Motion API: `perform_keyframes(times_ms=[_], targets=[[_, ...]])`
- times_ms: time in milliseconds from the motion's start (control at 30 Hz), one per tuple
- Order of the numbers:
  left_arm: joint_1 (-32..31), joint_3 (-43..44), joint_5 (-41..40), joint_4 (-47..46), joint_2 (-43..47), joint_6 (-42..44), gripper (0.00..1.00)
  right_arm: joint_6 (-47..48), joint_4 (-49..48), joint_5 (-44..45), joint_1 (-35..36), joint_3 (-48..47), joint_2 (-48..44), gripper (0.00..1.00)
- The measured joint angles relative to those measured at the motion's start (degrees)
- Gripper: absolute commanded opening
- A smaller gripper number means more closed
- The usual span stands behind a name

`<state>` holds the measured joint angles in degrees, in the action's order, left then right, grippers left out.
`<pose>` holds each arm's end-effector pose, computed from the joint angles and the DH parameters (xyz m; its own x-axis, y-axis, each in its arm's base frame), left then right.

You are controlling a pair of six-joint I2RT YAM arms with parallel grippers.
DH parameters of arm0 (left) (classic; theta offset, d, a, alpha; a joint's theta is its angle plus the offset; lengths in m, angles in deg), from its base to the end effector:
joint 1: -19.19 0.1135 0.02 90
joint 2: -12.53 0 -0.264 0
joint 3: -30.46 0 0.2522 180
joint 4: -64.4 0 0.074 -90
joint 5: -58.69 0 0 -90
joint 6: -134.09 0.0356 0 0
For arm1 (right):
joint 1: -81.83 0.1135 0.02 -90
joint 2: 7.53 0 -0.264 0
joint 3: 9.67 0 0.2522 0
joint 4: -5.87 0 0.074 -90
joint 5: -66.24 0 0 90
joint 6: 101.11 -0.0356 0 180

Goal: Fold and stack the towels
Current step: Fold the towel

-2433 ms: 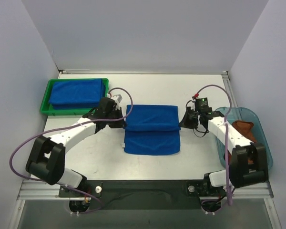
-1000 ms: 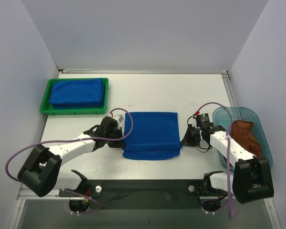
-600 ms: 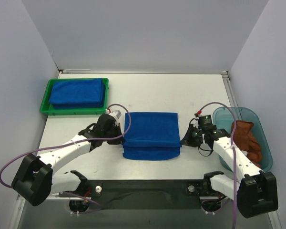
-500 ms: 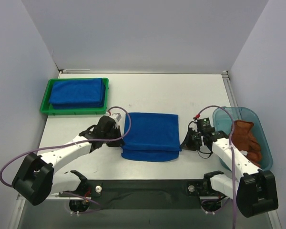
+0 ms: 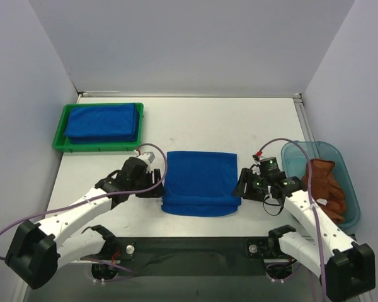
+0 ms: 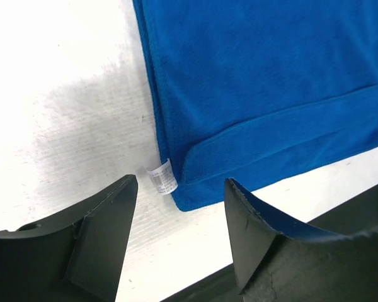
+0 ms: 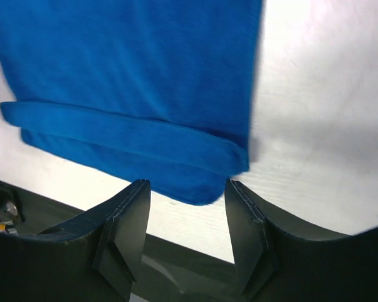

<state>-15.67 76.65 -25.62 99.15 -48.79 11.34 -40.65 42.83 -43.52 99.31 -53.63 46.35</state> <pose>0.1681 -0.1214 0.1956 -0.8638 -0.0544 -0.5009 0.1830 0.8925 -0.4124 0.1741 0.0674 0.2048 -0.8538 0.2176 -0.4730 -0.0944 0.8287 0.5517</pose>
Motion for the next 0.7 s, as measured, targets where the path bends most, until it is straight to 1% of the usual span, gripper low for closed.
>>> perform_keyframes(times_ms=[133, 167, 267, 367, 533, 700], targets=[[-0.02, 2.95, -0.92, 0.83, 1.57, 0.0, 0.67, 1.46, 0.63, 1.01, 2.32, -4.76, -1.29, 0.51], [-0.11, 4.02, -0.94, 0.83, 1.07, 0.04, 0.67, 1.86, 0.68, 1.2, 2.51, -5.86, -0.31, 0.56], [-0.92, 7.34, -0.72, 0.57, -2.25, 0.39, 0.67, 3.28, 0.59, 1.64, 3.45, -8.85, 4.87, 0.63], [-2.73, 10.1, -0.5, -0.07, -7.89, 0.96, 0.67, 5.33, 0.26, 1.95, 5.53, -10.91, 12.76, 0.68], [-5.62, 11.13, 0.26, -1.05, -16.17, 1.99, 0.67, 9.31, -0.17, 1.88, 8.81, -12.13, 22.01, 0.7], [-7.56, 11.13, 0.57, -1.09, -19.74, 2.23, 0.67, 11.72, -0.37, 1.57, 10.97, -12.39, 26.08, 0.67]])
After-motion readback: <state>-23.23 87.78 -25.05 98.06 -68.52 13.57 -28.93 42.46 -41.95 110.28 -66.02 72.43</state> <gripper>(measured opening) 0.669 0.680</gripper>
